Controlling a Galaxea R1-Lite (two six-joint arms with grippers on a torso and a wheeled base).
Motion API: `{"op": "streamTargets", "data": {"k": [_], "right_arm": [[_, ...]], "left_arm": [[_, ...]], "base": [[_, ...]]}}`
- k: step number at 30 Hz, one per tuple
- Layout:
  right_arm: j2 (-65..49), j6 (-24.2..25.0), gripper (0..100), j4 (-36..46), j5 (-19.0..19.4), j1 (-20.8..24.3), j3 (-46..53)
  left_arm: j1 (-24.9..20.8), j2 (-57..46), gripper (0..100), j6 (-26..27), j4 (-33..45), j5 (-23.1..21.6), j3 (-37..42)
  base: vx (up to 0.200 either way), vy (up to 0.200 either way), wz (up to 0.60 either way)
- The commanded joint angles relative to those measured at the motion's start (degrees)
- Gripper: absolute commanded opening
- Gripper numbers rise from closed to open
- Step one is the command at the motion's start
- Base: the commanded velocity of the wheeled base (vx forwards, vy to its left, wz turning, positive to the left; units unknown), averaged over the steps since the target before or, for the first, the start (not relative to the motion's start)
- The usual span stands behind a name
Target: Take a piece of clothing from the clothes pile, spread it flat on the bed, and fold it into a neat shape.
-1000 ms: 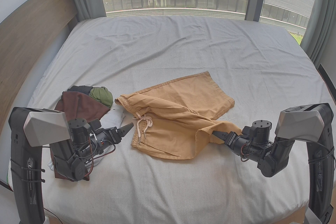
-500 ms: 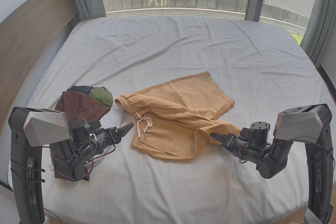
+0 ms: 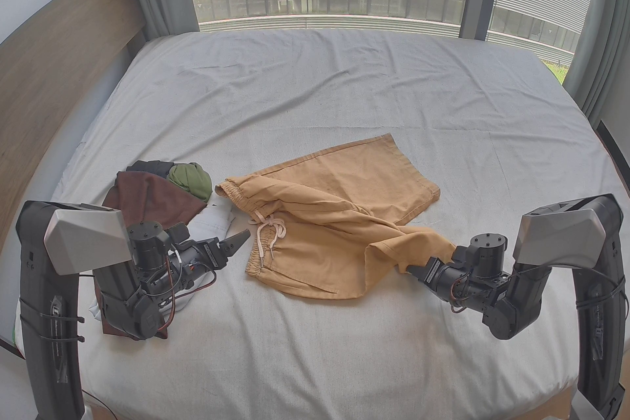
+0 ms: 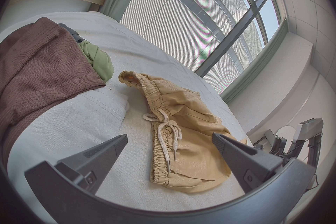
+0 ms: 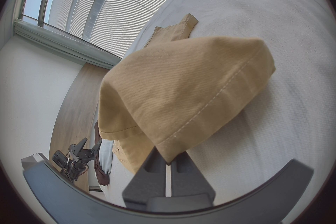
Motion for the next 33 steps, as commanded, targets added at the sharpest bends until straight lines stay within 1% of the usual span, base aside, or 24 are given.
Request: {"op": "streamTargets", "data": {"k": [1,6,8,16,20,21,24,30,33], "right_arm": [[-1.98,-0.4,0,0.14,-0.04,-0.9,2.86],[-5.76,-2.33,0,0.93,-0.04,-3.28,7.87],[-7.25,-2.95,0,1.01,0.05,-4.86,10.42],[-7.6,-4.7,0,1.1,0.4,-8.11,15.69],[-7.25,-5.41,0,1.1,1.46,-8.55,17.98],[-6.9,-5.94,0,1.01,2.6,-8.81,18.86],[-6.99,-6.37,0,1.01,4.45,-9.52,19.3],[-7.17,-6.46,0,1.54,4.71,-9.43,19.3],[-7.52,-6.46,0,3.48,4.8,-9.43,18.86]], "left_arm": [[0.0,-0.09,100,-0.03,-0.05,0.02,-0.03],[0.0,-0.01,100,-0.03,0.03,0.02,-0.03],[0.0,0.08,100,-0.03,-0.05,0.02,-0.03],[0.0,0.17,100,-0.03,0.03,0.02,-0.03],[0.0,0.17,100,-0.03,0.03,0.02,-0.12],[0.0,0.26,100,-0.03,0.03,0.02,-0.12],[-0.09,0.26,100,0.05,0.03,0.02,-0.12],[-0.09,0.26,100,0.14,0.03,0.02,-0.03],[-0.09,0.26,100,0.14,0.03,0.02,-0.03]], "base": [[0.0,0.0,0.0],[0.0,0.0,0.0],[0.0,0.0,0.0],[0.0,0.0,0.0],[0.0,0.0,0.0],[0.0,0.0,0.0],[0.0,0.0,0.0],[0.0,0.0,0.0],[0.0,0.0,0.0]]}}
